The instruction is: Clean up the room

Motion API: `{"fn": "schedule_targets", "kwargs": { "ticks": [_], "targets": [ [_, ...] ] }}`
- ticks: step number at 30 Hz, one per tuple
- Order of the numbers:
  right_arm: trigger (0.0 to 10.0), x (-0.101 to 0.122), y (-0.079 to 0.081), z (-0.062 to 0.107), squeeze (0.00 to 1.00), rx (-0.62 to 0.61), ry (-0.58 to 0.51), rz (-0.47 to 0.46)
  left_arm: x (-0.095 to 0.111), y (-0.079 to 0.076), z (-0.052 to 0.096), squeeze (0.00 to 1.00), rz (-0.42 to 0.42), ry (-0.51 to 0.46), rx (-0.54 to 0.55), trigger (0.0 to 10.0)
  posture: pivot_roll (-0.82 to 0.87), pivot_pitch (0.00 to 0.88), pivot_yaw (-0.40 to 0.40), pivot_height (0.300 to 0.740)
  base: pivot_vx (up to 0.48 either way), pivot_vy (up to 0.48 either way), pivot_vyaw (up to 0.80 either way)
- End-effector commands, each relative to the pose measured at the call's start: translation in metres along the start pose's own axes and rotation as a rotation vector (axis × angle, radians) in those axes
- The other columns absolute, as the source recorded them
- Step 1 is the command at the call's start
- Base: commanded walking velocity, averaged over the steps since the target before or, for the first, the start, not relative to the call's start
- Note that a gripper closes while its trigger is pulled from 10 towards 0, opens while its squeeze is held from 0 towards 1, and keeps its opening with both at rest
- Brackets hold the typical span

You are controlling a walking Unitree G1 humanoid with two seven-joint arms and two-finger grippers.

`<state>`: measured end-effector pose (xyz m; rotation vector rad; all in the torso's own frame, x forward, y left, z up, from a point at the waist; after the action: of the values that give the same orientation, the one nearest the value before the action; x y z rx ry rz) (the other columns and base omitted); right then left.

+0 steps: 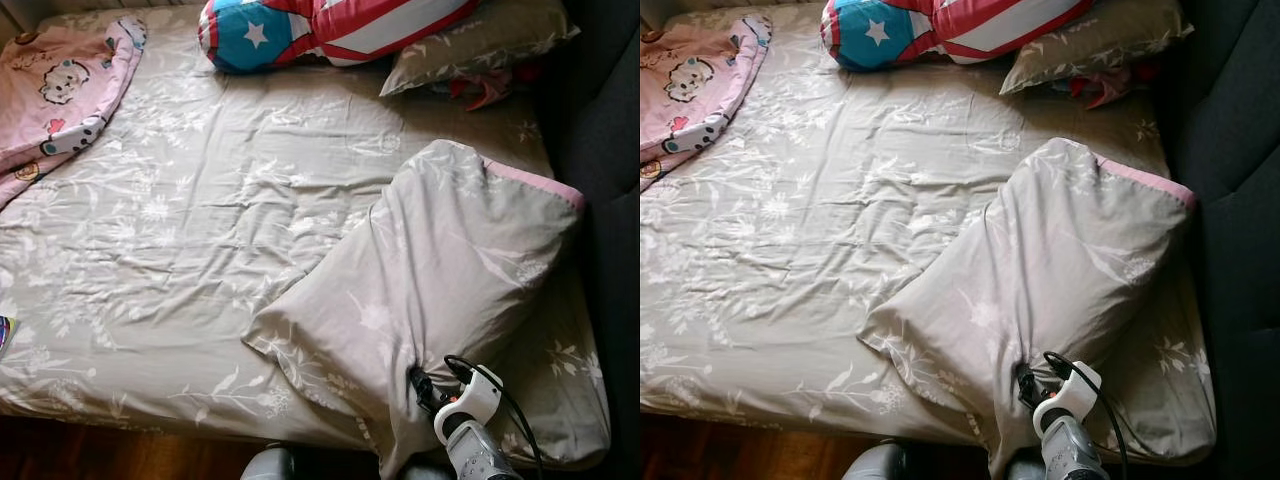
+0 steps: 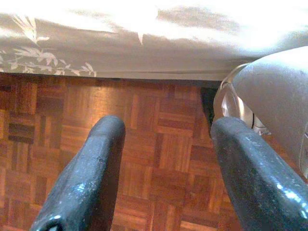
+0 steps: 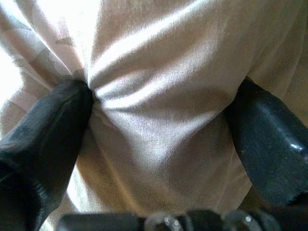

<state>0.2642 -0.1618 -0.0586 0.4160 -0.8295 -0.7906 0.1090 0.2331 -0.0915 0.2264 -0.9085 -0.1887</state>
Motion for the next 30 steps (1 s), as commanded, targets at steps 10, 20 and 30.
{"fn": "schedule_targets", "kwargs": {
  "ticks": [10, 20, 30],
  "targets": [
    [0.0, -0.047, 0.004, 0.006, 0.00, 0.001, 0.162, 0.052, 0.047, 0.032, -0.011, 0.00, -0.042, -0.159, 0.033, 10.0, 0.23, 0.392, 0.156, 0.740, 0.000, 0.000, 0.00],
    [0.0, -0.047, 0.002, 0.006, 0.00, 0.003, 0.167, 0.103, 0.051, 0.032, -0.009, 0.00, -0.035, -0.140, 0.027, 10.0, 0.22, 0.394, 0.154, 0.740, 0.000, 0.000, 0.00],
    [0.0, -0.047, -0.003, 0.007, 0.00, -0.008, 0.168, 0.118, 0.054, 0.028, -0.012, 0.00, -0.024, -0.139, 0.022, 10.0, 0.21, 0.387, 0.142, 0.740, 0.000, 0.000, 0.00]
  ]
}}
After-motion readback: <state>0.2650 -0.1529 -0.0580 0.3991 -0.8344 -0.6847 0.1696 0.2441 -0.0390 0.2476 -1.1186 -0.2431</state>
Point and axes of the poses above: a point about 5 cm out from each wrist's last joint towards the gripper, its own z axis pointing back from the gripper into the wrist, its own x axis along the axis of the wrist's last joint, y = z × x, the point moved 2 cm from there along -z, pointing out of the wrist towards the gripper, and after that the axes turned 12 degrees about -z, right-handed, at the moved point
